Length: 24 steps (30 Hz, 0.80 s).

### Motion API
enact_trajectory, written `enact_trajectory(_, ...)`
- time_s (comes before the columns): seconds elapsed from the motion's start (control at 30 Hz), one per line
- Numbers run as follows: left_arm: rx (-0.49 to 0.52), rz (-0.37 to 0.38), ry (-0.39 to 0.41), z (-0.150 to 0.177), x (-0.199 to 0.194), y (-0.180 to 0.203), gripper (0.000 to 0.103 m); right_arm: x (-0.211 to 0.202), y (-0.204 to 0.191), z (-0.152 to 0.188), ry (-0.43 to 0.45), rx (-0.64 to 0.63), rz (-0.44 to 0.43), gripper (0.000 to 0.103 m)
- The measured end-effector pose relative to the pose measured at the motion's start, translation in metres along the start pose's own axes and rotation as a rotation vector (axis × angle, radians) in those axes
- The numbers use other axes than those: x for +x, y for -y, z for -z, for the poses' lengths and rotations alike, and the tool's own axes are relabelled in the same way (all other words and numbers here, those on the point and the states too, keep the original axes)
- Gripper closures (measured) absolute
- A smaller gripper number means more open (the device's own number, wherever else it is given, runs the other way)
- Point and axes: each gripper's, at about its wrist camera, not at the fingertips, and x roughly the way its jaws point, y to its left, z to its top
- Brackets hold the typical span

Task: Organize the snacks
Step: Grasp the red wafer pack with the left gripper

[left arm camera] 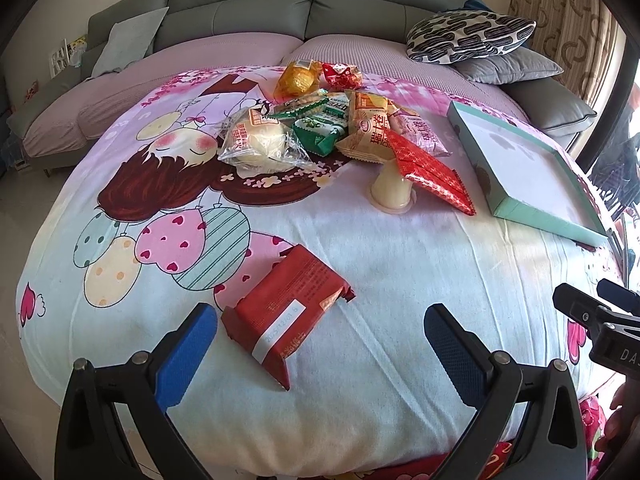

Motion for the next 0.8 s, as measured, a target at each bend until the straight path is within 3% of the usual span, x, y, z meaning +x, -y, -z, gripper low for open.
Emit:
enact_trajectory(0.1,0.003,-0.007,-0.021,-0.001,0.01,-0.004,0.003,0.005,-0.009,-0.005,-0.003,-0.038,-0.003,0.0)
enact_trajectory(0.43,0.024,-0.028,-0.067,-0.006,0.039,-0.014,0.035,0.031,-0.05,-0.03,0.008,-0.194,-0.008,0.0)
enact_trajectory(0.67,0.033,-0.022,-0.045,-0.02,0.047,-0.017,0.053,0.048,-0.078,-0.05,0.057,-0.317,0.01,0.0)
enact_trajectory(0.8,0.004,-0.012,-0.043,-0.033,0.054,-0.019,0.054,0.061,-0.088,-0.058,0.061,-0.367,0.016,0.001)
